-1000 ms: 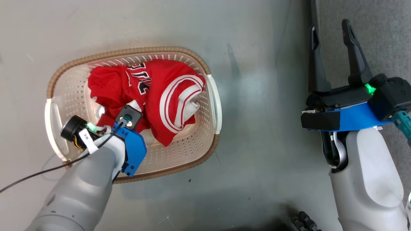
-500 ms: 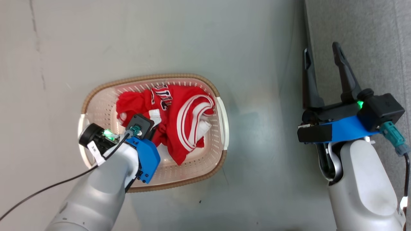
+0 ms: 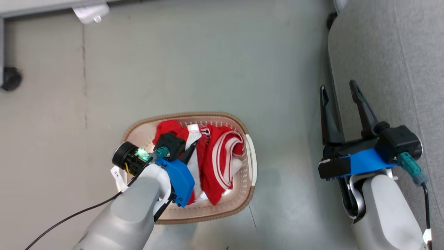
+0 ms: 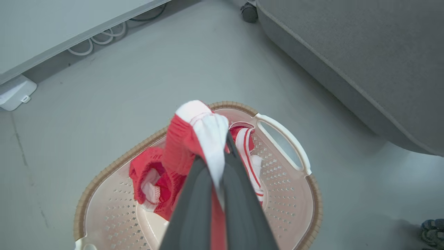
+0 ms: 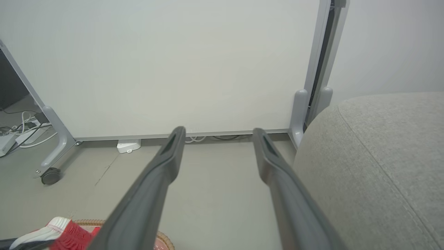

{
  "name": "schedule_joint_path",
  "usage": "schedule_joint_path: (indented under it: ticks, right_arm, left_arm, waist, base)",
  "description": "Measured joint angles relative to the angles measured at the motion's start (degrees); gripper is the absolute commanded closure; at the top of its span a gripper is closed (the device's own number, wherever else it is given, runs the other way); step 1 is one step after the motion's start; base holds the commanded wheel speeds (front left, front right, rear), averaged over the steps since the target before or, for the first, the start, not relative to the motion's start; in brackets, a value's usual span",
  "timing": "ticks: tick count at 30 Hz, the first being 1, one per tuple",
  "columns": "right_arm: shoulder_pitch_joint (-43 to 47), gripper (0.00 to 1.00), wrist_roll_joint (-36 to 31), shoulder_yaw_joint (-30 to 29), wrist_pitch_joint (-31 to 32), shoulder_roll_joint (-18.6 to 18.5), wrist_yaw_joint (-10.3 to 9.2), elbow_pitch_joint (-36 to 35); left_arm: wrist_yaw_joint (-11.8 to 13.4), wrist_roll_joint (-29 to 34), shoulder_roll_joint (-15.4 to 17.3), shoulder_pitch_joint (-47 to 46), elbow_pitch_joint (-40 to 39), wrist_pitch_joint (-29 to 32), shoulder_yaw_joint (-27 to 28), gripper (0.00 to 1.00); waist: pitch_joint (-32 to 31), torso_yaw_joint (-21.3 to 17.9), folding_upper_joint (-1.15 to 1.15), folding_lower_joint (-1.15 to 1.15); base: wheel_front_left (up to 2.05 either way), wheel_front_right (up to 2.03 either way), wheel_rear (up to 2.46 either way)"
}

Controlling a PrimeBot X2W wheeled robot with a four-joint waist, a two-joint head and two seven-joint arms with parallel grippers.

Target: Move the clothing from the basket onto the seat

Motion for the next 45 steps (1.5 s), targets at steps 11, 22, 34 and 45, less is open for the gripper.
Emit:
schedule_joint_path:
  ticks: [11,22,34,45]
  right_arm:
    - [4.56,0.0,0.23,0.92,0.0,-0.01,0.0,2.2]
    - [8.56,0.0,1.6,1.8,0.0,-0.01,0.0,3.07]
    - [11.7,0.0,2.66,2.43,0.0,-0.01,0.0,4.04]
    - [13.38,0.0,3.26,3.85,0.0,-0.01,0.0,3.99]
  left_arm:
    - [-0.01,-1.4,1.07,3.36,-10.18,0.0,1.91,1.0]
    - [-0.01,-0.8,1.41,3.65,-16.33,0.0,4.63,1.0]
    - [0.03,-0.48,0.52,0.85,-22.61,0.13,5.26,1.0]
    - [0.83,-1.03,1.19,1.01,-26.3,2.08,4.78,1.0]
  waist:
    - [-8.91,1.98,0.0,0.0]
    - [-16.85,2.54,0.0,0.0]
    - [-22.57,2.47,0.0,0.01]
    - [-24.59,2.36,0.0,0.01]
  base:
    - [0.0,0.0,0.0]
    - [0.0,0.0,0.0]
    - [0.0,0.0,0.0]
    - [0.0,0.0,0.0]
